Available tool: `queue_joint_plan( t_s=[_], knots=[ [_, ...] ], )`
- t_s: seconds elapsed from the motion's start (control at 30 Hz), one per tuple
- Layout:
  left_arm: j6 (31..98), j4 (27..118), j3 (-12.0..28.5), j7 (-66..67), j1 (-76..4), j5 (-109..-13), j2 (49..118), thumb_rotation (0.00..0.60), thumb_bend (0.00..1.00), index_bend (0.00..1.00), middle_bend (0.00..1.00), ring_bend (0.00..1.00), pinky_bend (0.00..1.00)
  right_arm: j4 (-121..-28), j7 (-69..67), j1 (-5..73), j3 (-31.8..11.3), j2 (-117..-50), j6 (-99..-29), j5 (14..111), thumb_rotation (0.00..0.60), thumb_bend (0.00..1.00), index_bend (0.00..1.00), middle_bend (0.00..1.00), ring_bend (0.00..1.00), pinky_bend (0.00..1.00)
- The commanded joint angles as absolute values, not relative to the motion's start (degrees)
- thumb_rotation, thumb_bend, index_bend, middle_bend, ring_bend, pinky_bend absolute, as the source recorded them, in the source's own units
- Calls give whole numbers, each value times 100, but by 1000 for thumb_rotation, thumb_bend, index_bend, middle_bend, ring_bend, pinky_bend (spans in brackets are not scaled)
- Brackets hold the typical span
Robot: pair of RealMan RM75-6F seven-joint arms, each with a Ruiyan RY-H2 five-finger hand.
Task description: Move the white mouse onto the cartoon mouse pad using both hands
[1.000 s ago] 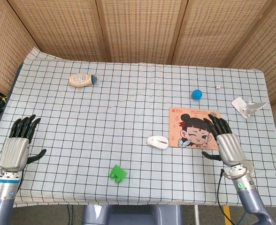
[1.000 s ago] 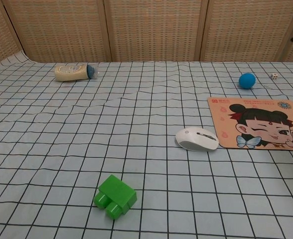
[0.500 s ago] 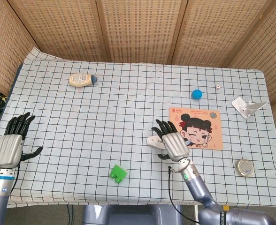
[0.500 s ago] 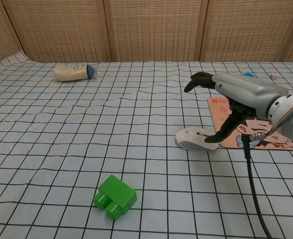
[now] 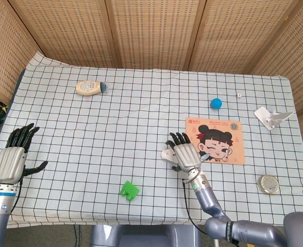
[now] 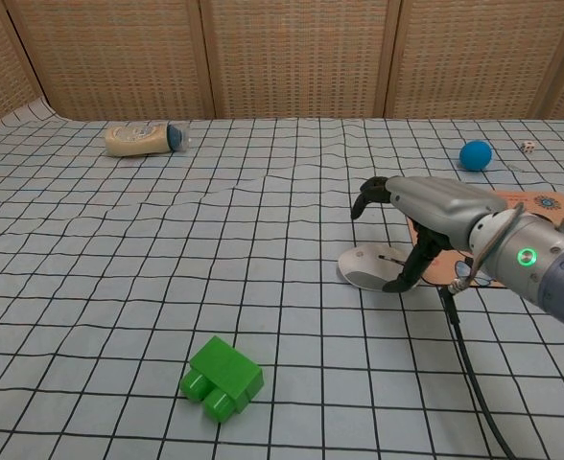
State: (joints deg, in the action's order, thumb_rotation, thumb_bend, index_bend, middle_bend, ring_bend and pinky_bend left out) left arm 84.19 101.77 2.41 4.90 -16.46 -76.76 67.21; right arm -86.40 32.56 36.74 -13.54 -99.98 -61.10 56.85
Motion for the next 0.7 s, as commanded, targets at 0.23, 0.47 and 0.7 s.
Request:
queue_joint_plan(
  t_s=[0.23,0.47,0.7],
  knots=[
    [8336,10212,316,458,-1583,-7746,6700,600,192,91,0,0,0,-8445,3333,3775,-1305,-10192,-6078,5427,600,232,252,134,44,59],
    [8296,10221,368,416,-1532,-7813,6692,600,192,96,0,0,0,-8168,3376,3880,-1366,-10338,-6062,5230,600,234,233,123,44,59],
    [8255,10199,430,349,-1501,-7850,6699,600,192,102,0,0,0,-8077,3483,3946,-1380,-10366,-6023,5001,600,321,244,124,44,59]
  ],
)
